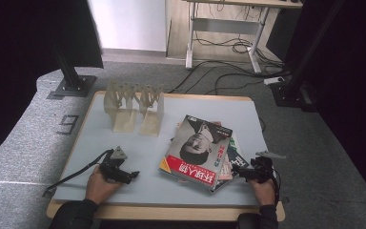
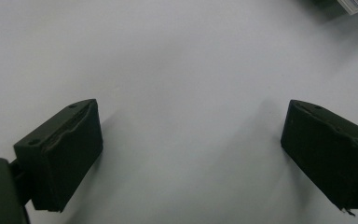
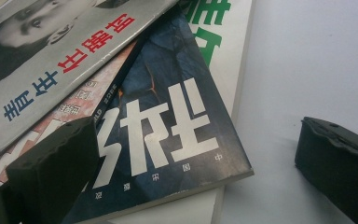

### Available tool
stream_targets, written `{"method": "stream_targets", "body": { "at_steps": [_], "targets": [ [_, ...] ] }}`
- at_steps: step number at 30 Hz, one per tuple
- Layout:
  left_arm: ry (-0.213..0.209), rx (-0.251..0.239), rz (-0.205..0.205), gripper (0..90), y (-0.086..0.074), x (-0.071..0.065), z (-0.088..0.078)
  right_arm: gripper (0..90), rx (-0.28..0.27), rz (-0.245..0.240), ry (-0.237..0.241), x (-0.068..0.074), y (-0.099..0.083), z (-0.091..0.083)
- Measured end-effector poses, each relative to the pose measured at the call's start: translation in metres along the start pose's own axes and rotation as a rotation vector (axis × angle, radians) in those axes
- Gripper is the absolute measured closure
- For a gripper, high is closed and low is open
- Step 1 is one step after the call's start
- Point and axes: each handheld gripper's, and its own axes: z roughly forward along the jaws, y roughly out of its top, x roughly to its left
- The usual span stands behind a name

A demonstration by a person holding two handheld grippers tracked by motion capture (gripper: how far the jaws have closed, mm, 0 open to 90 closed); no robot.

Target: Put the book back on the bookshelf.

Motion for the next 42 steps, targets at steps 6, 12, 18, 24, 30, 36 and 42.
{"method": "stream_targets", "body": {
  "at_steps": [6, 12, 18, 24, 30, 36, 42],
  "targets": [
    [0.000, 0.000, 0.000, 4.9, 0.000, 0.000, 0.000, 0.0, 0.000, 0.000, 0.000, 0.000, 0.000, 0.000],
    [0.000, 0.000, 0.000, 4.9, 0.000, 0.000, 0.000, 0.0, -0.001, 0.001, 0.000, 0.000, 0.000, 0.000],
    [0.001, 0.000, -0.001, 4.9, 0.000, 0.000, 0.000, 0.0, 0.000, 0.000, -0.001, 0.000, 0.000, 0.000],
    [-0.003, -0.002, -0.044, 1.1, 0.002, -0.002, 0.001, 2.2, -0.004, -0.003, 0.005, -0.001, 0.000, -0.002],
    [-0.059, -0.033, -0.075, 9.3, 0.005, -0.004, -0.003, 3.5, -0.005, -0.018, -0.004, -0.001, 0.000, -0.005],
    [-0.082, -0.074, -0.046, 12.9, 0.013, -0.012, -0.009, 3.7, -0.020, -0.049, -0.004, 0.004, 0.004, -0.007],
    [-0.067, -0.055, 0.012, 14.2, 0.026, -0.024, -0.008, 3.7, -0.018, -0.066, -0.014, 0.005, 0.006, -0.010]
  ]
}}
